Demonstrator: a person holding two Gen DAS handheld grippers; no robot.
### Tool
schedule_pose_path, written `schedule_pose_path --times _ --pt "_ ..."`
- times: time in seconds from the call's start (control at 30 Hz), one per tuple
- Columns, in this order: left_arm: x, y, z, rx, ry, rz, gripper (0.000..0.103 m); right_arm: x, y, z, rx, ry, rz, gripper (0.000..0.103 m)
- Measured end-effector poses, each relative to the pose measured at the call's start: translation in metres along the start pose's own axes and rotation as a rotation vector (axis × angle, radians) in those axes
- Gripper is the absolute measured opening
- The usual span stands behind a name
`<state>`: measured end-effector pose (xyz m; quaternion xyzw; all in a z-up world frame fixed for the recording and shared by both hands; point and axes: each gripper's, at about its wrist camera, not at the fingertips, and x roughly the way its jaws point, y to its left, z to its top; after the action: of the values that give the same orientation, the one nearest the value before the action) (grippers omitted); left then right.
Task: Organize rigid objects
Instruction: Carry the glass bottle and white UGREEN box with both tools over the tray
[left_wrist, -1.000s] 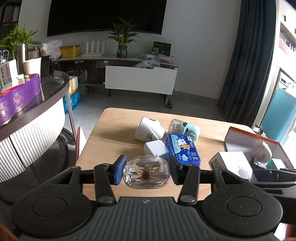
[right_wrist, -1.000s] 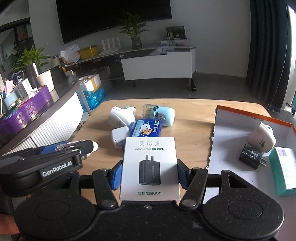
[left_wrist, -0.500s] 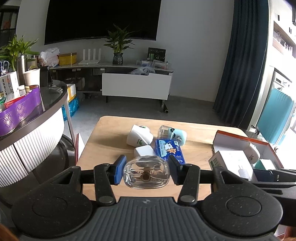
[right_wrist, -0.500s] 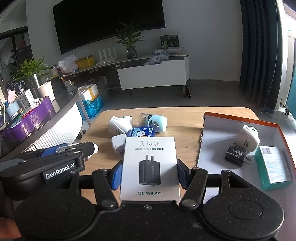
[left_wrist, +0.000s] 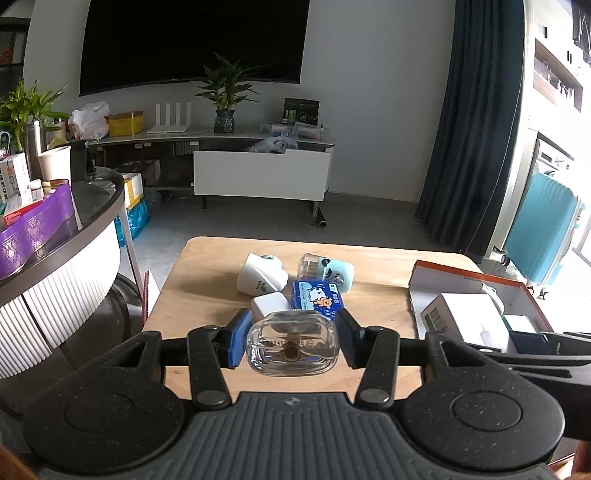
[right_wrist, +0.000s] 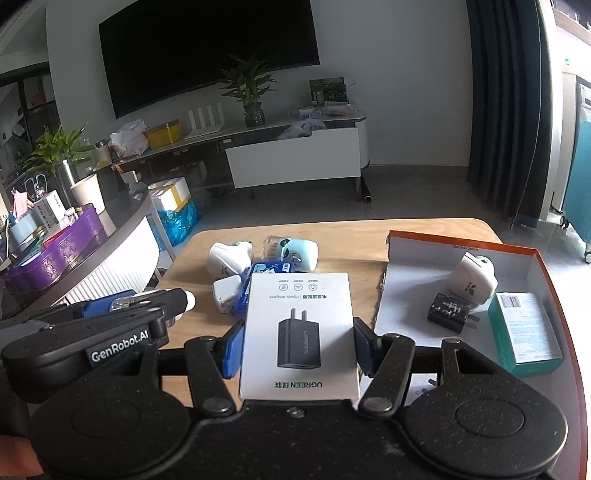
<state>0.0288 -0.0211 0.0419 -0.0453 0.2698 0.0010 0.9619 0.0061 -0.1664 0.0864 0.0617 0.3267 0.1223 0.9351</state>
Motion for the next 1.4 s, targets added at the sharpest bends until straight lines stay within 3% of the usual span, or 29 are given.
schedule_pose_path --times 1.4 --pt "-0.004 -0.046 0.006 0.061 -0.005 -0.111 0.049 -0.036 -0.047 0.003 0.071 -0.053 -0.096 0.071"
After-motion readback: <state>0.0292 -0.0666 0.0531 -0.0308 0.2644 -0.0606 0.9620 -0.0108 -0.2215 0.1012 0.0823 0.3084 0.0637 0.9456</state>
